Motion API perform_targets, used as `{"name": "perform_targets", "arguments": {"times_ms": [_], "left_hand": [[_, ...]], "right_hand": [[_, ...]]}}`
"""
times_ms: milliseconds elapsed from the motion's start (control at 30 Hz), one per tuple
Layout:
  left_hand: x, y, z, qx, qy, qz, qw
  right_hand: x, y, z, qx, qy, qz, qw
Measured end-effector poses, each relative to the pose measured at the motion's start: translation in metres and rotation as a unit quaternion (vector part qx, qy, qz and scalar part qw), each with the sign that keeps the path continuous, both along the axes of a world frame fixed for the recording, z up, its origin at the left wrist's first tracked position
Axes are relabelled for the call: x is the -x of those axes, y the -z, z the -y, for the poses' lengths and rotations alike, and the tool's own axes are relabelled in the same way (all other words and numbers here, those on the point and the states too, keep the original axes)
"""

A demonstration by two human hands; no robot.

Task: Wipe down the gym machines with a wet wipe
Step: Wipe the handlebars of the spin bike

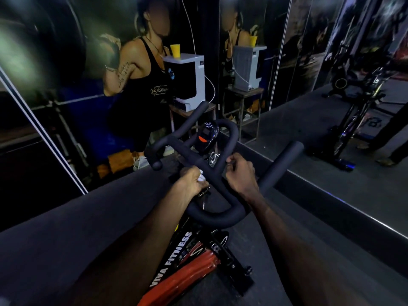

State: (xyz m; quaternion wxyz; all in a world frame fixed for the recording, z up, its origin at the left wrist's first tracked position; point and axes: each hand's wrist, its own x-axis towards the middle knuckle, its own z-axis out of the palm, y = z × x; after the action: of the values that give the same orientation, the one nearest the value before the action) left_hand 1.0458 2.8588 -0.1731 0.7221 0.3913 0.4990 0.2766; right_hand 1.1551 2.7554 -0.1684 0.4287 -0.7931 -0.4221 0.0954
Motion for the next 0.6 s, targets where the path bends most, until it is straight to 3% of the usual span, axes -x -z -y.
{"name": "perform_targets", "arguments": {"times_ms": [100, 200, 233, 300, 367, 433, 500, 600], "left_hand": [[-0.003, -0.001, 0.001, -0.051, 0.011, -0.046, 0.998], [-0.003, 0.008, 0.020, -0.178, 0.047, -0.215, 0.959], [0.000, 0.008, 0.026, -0.219, 0.089, -0.263, 0.935], [0.009, -0.004, 0.039, -0.246, 0.237, -0.279, 0.897], [0.015, -0.024, 0.052, -0.243, 0.411, -0.288, 0.831], [0.016, -0.038, 0.056, -0.248, 0.465, -0.310, 0.791], [0.013, -0.043, 0.055, -0.278, 0.423, -0.292, 0.812], [0.007, -0.034, 0.051, -0.304, 0.346, -0.185, 0.868]], "right_hand": [[0.000, 0.000, 0.000, 0.007, 0.003, -0.006, 1.000], [0.001, -0.001, 0.000, 0.015, 0.002, -0.002, 1.000], [0.001, -0.001, 0.000, 0.016, 0.002, 0.000, 1.000], [0.002, -0.001, -0.001, 0.021, 0.003, 0.000, 1.000], [0.003, 0.000, 0.000, 0.012, 0.002, 0.000, 1.000], [0.005, -0.001, 0.003, -0.008, 0.000, 0.004, 1.000], [0.009, -0.003, 0.008, -0.033, -0.034, -0.040, 0.998], [0.014, -0.010, 0.015, -0.038, -0.139, -0.155, 0.977]]}}
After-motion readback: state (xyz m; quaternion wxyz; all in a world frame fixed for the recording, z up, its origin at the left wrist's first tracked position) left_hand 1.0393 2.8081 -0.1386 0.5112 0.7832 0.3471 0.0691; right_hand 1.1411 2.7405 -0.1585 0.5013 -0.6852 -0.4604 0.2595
